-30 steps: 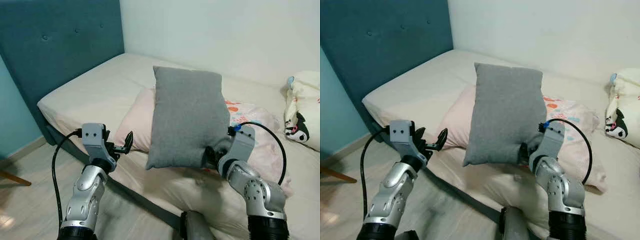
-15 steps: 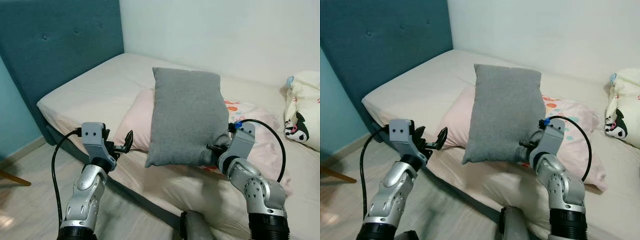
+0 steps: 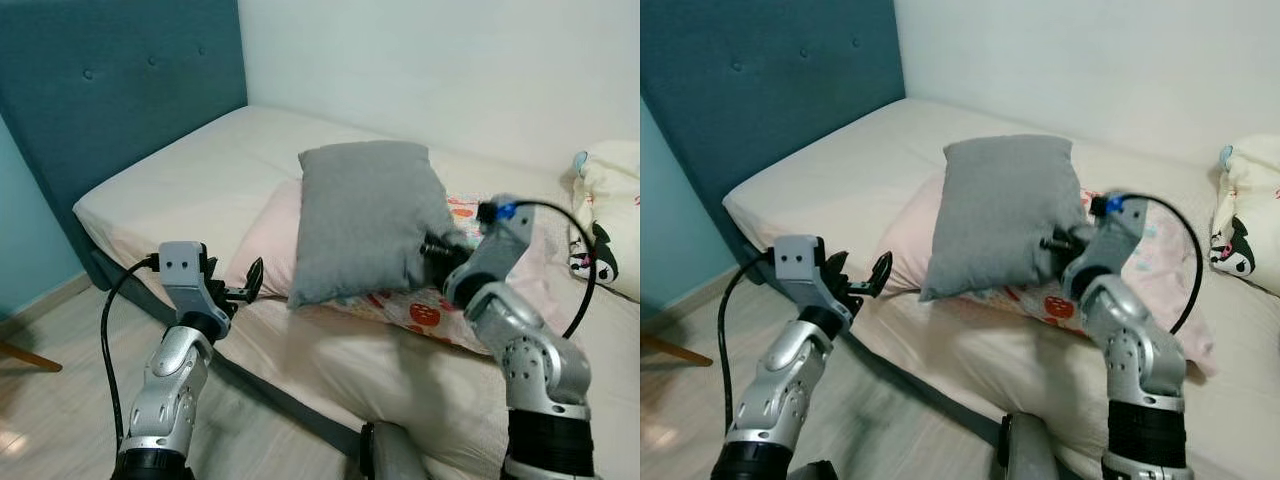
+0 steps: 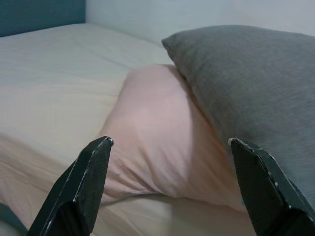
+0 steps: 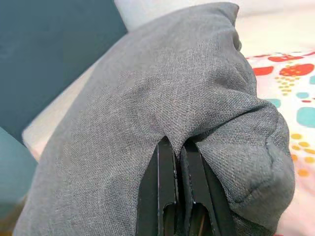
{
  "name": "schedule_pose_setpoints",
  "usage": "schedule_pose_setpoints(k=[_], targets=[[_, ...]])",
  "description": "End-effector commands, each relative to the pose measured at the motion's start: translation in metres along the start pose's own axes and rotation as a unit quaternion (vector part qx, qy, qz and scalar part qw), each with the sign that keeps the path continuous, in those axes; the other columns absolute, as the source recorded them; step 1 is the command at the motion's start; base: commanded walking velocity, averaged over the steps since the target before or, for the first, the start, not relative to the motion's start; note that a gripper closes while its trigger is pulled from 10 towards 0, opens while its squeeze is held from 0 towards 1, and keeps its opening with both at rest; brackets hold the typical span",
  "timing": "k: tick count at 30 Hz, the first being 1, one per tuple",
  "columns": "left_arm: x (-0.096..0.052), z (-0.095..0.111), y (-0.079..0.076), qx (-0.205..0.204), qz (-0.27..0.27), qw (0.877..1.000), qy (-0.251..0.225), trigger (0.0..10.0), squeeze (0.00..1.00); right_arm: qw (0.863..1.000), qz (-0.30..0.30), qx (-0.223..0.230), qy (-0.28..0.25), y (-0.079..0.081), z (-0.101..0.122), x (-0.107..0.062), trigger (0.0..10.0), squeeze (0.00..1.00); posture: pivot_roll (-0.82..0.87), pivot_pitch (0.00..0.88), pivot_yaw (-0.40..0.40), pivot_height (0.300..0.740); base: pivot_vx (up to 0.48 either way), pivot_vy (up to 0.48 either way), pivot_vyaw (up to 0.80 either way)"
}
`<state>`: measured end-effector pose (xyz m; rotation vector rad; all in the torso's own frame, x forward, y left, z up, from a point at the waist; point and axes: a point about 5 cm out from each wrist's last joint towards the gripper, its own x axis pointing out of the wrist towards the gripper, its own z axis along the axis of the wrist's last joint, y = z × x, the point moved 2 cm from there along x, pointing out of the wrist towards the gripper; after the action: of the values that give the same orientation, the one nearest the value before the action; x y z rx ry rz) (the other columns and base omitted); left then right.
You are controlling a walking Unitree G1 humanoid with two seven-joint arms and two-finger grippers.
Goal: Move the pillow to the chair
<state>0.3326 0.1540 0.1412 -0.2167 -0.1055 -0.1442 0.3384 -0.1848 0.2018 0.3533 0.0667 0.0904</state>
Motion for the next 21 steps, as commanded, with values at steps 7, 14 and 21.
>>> schedule_pose_setpoints(k=[7, 14, 21], targets=[[0.008, 0.006, 0.014, 0.005, 0.038, 0.999, 0.004, 10.0, 0.0, 0.999, 0.009, 0.01, -0.036, -0.002, 0.015, -0.003, 0.0, 0.0, -0.1, 0.0, -0.022, 0.345, 0.0, 0.0, 0.0], [0.009, 0.007, 0.013, 0.003, 0.039, 0.999, 0.003, 10.0, 0.0, 0.998, 0.03, 0.021, -0.059, 0.006, 0.025, -0.003, 0.0, 0.0, -0.1, 0.0, -0.018, 0.365, -0.316, 0.0, 0.0], [0.01, 0.007, 0.012, 0.004, 0.044, 0.999, 0.001, 10.0, 0.0, 0.991, 0.069, 0.036, -0.104, 0.02, 0.047, -0.007, 0.0, 0.0, -0.1, 0.0, -0.015, 0.39, 0.0, 0.0, 0.0]])
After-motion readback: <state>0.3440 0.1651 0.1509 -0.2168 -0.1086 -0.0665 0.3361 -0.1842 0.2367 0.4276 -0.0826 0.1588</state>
